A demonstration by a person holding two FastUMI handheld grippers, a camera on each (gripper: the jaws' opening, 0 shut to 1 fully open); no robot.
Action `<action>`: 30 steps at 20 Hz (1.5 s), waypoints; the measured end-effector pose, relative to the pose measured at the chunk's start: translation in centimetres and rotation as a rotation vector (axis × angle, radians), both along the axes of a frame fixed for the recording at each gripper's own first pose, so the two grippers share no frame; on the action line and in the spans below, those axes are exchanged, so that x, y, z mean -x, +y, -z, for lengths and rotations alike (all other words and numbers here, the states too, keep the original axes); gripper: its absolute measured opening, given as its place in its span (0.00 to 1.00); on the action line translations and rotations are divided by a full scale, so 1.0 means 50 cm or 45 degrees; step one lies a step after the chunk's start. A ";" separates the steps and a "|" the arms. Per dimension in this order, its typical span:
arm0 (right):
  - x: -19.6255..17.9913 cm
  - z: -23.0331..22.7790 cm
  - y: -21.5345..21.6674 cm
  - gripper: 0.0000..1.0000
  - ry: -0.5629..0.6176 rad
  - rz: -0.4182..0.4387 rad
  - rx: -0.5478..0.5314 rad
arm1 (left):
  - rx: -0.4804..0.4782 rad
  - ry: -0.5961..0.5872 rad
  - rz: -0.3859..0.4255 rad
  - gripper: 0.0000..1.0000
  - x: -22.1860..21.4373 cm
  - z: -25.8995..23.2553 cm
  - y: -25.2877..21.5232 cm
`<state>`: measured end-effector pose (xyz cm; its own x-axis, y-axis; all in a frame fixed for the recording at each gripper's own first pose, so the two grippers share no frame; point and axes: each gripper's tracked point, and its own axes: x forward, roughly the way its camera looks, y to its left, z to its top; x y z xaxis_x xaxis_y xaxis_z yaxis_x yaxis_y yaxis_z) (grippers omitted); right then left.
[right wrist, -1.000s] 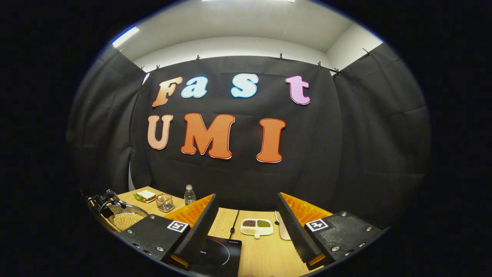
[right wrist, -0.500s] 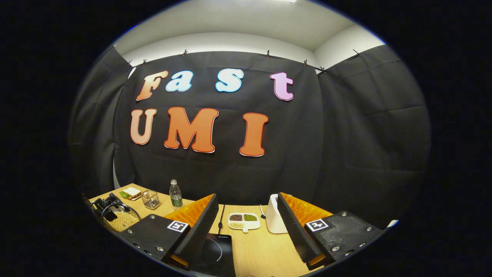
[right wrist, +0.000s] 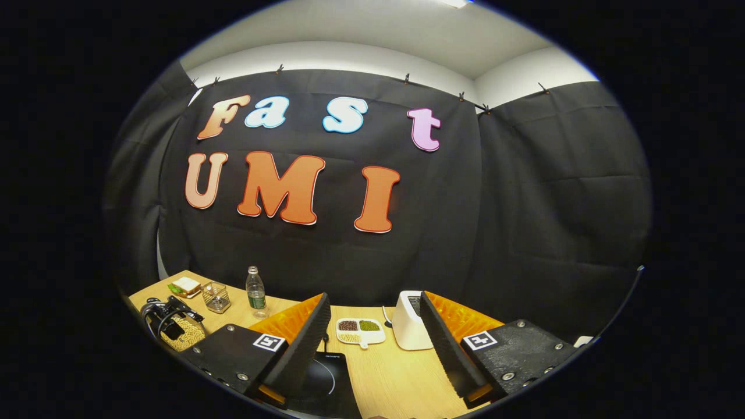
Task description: First push the handle of the pot to place it horizontally, then grasp the pot with both hands and set it on the induction cooktop.
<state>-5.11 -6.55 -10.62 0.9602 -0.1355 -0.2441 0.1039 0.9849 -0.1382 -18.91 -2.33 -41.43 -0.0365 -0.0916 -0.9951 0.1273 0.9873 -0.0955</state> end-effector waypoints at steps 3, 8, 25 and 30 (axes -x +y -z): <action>-0.013 0.008 0.018 0.96 0.020 -0.024 0.002 | 0.011 -0.004 0.016 0.02 -0.014 0.005 -0.008; -0.036 0.028 0.053 0.95 0.059 -0.076 -0.025 | 0.046 -0.006 -0.069 0.02 -0.054 0.004 -0.019; -0.033 0.062 0.104 0.95 0.141 -0.112 -0.032 | 0.100 -0.150 -0.068 0.02 -0.203 0.012 -0.051; -0.018 0.076 0.128 0.95 0.179 -0.129 -0.032 | 0.155 -0.179 -0.099 0.02 -0.225 -0.008 -0.054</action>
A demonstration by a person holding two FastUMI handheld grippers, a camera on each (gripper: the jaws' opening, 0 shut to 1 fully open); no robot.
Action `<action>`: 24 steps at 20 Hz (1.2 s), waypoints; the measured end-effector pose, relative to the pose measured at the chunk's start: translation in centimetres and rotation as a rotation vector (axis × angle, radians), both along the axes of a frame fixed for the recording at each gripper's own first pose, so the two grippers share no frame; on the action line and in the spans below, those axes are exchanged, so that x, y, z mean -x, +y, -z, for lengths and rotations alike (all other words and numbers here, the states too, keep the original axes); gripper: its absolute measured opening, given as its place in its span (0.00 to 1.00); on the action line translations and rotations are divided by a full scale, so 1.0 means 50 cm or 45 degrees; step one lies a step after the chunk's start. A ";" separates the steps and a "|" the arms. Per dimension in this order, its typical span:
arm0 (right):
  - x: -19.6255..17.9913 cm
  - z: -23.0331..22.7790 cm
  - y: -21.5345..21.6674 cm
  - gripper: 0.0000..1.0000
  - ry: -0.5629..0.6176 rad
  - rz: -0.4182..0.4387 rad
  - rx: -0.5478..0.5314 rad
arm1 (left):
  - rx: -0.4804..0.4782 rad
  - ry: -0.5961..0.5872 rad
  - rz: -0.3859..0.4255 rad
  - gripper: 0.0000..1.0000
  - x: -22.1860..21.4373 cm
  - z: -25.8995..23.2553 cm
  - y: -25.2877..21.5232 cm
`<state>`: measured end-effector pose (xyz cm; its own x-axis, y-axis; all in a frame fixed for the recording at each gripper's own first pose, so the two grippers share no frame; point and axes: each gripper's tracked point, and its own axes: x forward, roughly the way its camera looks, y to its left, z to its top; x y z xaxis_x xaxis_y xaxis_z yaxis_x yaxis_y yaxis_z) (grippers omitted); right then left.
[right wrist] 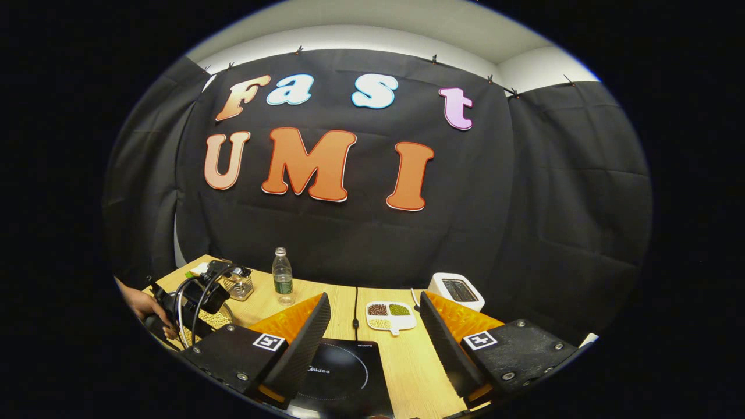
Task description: First push the handle of the pot to place it horizontally, then grasp the pot with both hands and set it on the induction cooktop.
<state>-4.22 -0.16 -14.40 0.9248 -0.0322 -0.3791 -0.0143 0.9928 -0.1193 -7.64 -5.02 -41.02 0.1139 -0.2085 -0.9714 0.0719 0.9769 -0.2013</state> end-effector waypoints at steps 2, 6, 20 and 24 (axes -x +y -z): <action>0.000 0.013 0.023 0.95 0.028 -0.021 -0.017 | 0.023 -0.031 0.022 0.02 0.008 -0.016 -0.002; -0.001 0.046 0.091 0.95 0.109 -0.100 -0.051 | 0.027 -0.118 0.024 0.02 0.013 -0.075 0.035; 0.014 0.191 0.390 0.96 0.495 -0.445 -0.188 | -0.215 -0.312 -0.275 0.34 0.023 -0.169 0.396; 0.021 0.237 0.466 0.96 0.617 -0.486 -0.209 | -0.271 -0.344 -0.327 0.69 0.033 -0.175 0.485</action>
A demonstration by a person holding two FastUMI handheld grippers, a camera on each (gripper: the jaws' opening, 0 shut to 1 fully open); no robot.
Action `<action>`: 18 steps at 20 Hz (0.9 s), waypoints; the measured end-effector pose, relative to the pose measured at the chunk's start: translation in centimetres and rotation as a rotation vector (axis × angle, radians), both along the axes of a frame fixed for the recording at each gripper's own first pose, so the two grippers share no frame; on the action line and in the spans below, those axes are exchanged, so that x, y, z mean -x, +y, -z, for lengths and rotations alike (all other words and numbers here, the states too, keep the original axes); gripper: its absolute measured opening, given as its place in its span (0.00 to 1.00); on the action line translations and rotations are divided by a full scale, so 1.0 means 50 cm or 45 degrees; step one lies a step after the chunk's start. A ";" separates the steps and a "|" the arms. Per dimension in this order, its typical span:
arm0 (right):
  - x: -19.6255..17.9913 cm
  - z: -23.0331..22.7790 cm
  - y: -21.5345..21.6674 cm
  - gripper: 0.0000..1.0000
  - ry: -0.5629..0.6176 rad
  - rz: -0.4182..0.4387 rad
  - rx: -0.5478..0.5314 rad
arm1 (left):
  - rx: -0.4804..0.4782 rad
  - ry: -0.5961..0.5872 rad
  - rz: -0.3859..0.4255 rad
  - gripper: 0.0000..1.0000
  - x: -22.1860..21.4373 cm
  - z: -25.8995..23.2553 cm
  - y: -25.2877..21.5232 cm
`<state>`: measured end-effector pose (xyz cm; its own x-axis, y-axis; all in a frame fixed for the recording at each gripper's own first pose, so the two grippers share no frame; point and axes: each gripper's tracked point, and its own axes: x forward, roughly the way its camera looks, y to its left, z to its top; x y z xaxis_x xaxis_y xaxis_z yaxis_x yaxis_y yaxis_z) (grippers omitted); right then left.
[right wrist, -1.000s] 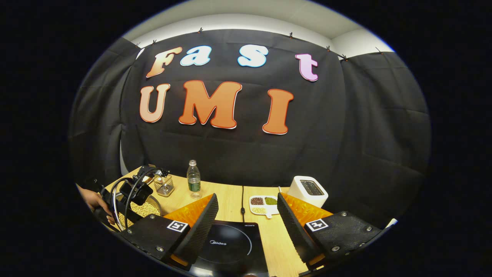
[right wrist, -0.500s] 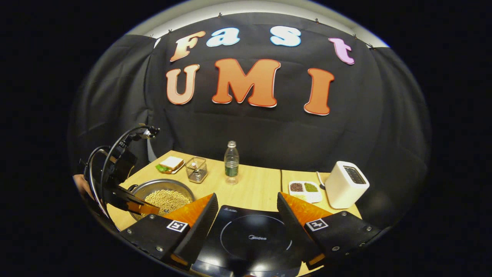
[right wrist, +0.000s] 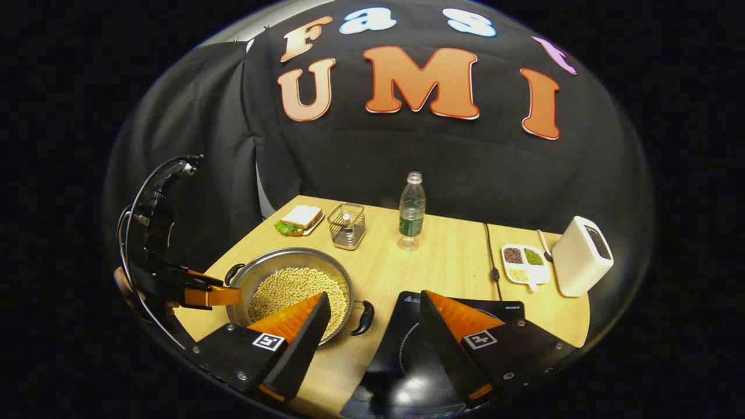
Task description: First push the handle of the pot to place it horizontally, then grasp the pot with both hands and set it on the induction cooktop.
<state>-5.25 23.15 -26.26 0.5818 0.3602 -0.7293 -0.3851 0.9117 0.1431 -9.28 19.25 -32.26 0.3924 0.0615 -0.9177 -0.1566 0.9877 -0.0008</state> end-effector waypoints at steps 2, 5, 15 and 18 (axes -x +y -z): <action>0.004 0.032 0.034 0.96 0.056 -0.014 0.016 | -0.029 -0.017 -0.020 0.80 0.001 0.003 0.047; 0.010 0.087 0.064 0.96 0.131 -0.022 0.064 | -0.035 -0.039 -0.036 0.83 -0.009 0.011 0.103; 0.027 0.240 0.083 0.89 0.346 0.029 0.218 | 0.097 -0.036 -0.051 0.84 -0.039 0.105 0.153; 0.032 0.277 0.091 0.84 0.417 0.061 0.227 | 0.105 -0.009 -0.059 0.83 -0.046 0.132 0.161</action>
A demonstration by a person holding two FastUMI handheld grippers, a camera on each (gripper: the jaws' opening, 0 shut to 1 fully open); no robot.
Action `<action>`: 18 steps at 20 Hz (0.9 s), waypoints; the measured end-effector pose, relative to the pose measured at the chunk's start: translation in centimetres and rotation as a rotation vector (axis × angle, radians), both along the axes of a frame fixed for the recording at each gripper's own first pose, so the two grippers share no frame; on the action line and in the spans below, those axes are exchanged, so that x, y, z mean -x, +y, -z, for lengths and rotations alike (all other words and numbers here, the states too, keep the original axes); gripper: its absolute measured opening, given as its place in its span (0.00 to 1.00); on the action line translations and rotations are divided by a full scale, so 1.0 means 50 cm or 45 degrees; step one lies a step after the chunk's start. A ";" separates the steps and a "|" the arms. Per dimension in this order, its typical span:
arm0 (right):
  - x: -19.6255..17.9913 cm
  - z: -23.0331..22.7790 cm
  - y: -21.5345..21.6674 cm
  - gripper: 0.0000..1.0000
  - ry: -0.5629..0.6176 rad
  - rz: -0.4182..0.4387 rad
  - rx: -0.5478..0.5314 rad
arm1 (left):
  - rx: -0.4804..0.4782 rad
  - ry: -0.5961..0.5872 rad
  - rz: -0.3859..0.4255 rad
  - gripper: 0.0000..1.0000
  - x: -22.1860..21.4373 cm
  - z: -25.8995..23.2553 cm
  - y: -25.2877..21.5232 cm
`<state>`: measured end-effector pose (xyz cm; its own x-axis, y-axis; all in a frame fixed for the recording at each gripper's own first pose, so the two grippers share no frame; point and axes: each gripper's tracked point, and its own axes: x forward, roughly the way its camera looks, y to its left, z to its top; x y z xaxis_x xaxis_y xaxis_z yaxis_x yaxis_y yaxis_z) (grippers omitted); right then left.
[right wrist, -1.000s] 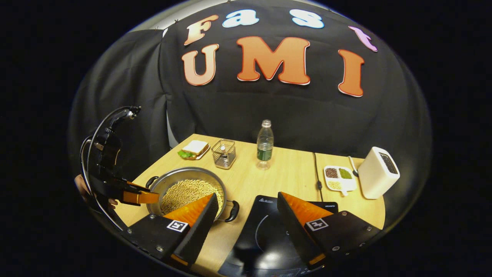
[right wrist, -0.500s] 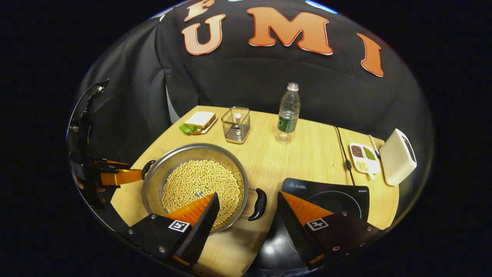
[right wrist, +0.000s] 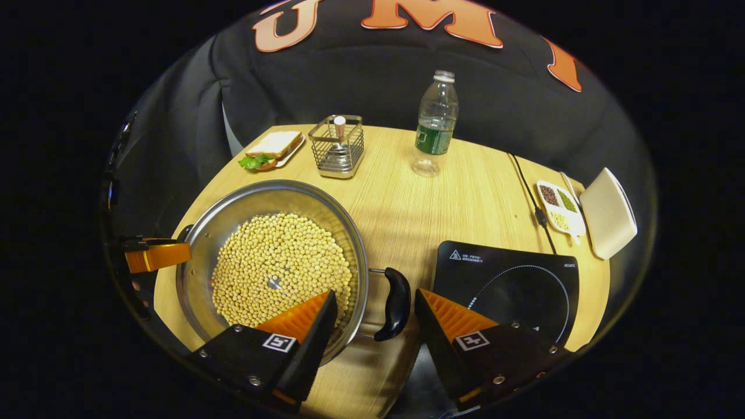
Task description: First push the handle of the pot to place it horizontally, then grasp the pot with both hands and set it on the induction cooktop.
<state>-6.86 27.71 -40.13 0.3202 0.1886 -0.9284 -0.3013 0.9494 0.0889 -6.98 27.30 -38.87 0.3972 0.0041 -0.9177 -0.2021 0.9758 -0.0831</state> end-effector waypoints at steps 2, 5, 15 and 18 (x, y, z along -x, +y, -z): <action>-0.003 0.020 -0.002 0.81 0.015 0.024 0.023 | 0.003 0.027 -0.013 0.83 0.004 0.017 0.005; 0.001 0.047 -0.004 0.76 0.048 0.024 0.046 | 0.000 0.051 -0.022 0.83 0.009 0.039 0.008; 0.020 0.088 0.007 0.69 0.124 0.107 -0.036 | 0.019 0.034 -0.083 0.81 0.002 0.087 0.009; 0.021 0.090 0.008 0.69 0.111 0.102 -0.051 | 0.034 0.007 -0.106 0.75 0.002 0.092 -0.002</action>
<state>-7.91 28.09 -44.62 0.2542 0.2029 -0.9456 -0.2144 0.9652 0.1495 -7.10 27.21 -43.48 0.3912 0.0123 -0.9202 -0.2832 0.9530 -0.1076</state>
